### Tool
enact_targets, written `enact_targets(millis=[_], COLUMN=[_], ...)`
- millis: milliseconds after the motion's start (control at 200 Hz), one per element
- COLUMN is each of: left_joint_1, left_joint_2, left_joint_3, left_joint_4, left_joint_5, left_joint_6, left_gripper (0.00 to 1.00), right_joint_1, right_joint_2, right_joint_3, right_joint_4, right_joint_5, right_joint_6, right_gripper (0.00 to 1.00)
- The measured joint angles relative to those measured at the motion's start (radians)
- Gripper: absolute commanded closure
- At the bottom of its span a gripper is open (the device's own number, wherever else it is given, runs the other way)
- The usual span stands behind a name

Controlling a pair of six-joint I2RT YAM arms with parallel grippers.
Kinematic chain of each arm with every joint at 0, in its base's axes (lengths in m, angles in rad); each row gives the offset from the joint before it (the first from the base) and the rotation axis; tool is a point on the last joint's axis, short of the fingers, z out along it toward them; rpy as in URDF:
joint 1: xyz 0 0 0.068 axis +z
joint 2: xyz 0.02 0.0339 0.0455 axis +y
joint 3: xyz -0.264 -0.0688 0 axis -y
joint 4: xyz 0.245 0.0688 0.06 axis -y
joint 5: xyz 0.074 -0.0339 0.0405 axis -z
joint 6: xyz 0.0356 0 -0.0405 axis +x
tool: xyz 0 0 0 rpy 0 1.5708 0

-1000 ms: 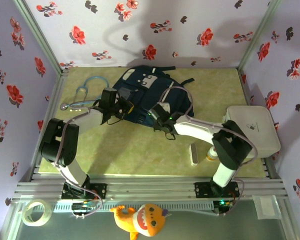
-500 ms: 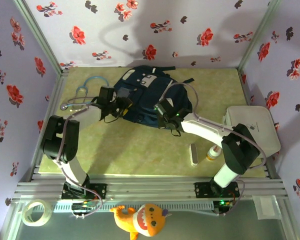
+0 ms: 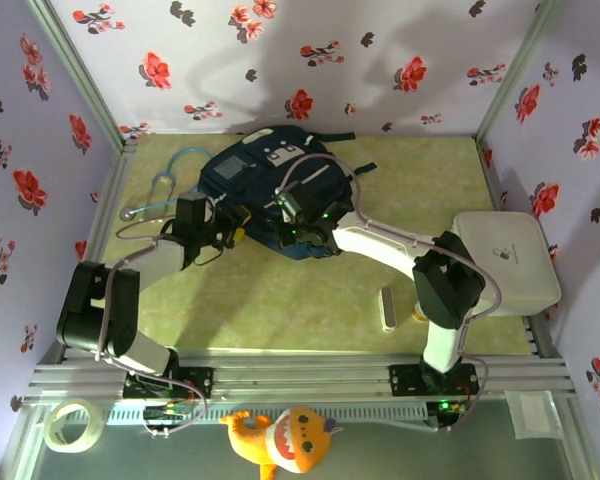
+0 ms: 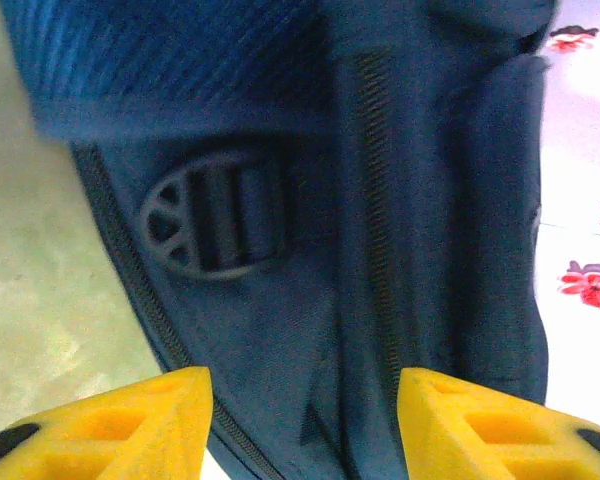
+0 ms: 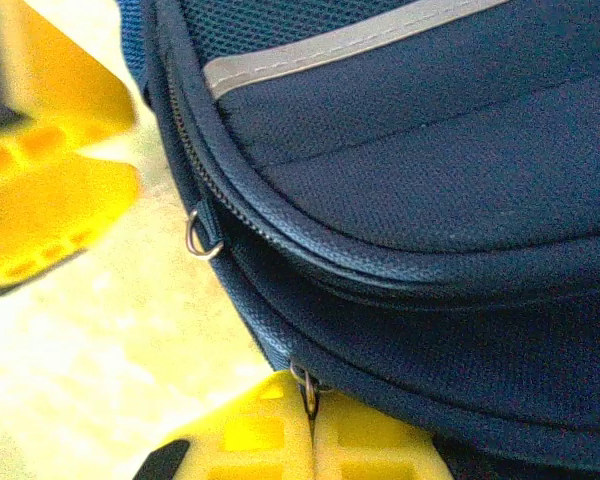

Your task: Pack the student bag

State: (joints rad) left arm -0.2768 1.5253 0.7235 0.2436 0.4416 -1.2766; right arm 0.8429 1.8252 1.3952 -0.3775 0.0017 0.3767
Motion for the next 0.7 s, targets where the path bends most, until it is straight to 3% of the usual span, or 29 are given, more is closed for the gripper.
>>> enact_targets(millis=[335, 700], left_joint_1=[-0.001, -0.008], left_joint_2=[0.016, 0.032], left_joint_3=[-0.02, -0.024], left_joint_4=[0.139, 0.202], left_joint_5=[0.023, 0.023], left_joint_6=[-0.073, -0.106], left_gripper=[0.49, 0.63], right_joint_1=[0.002, 0.002], right_joint_2=[0.01, 0.012], right_joint_3=[0.005, 0.005], right_joint_4=[0.011, 0.013], right_joint_5=[-0.037, -0.051], right_joint_6=[0.008, 0.035], right_gripper=[1.0, 1.0])
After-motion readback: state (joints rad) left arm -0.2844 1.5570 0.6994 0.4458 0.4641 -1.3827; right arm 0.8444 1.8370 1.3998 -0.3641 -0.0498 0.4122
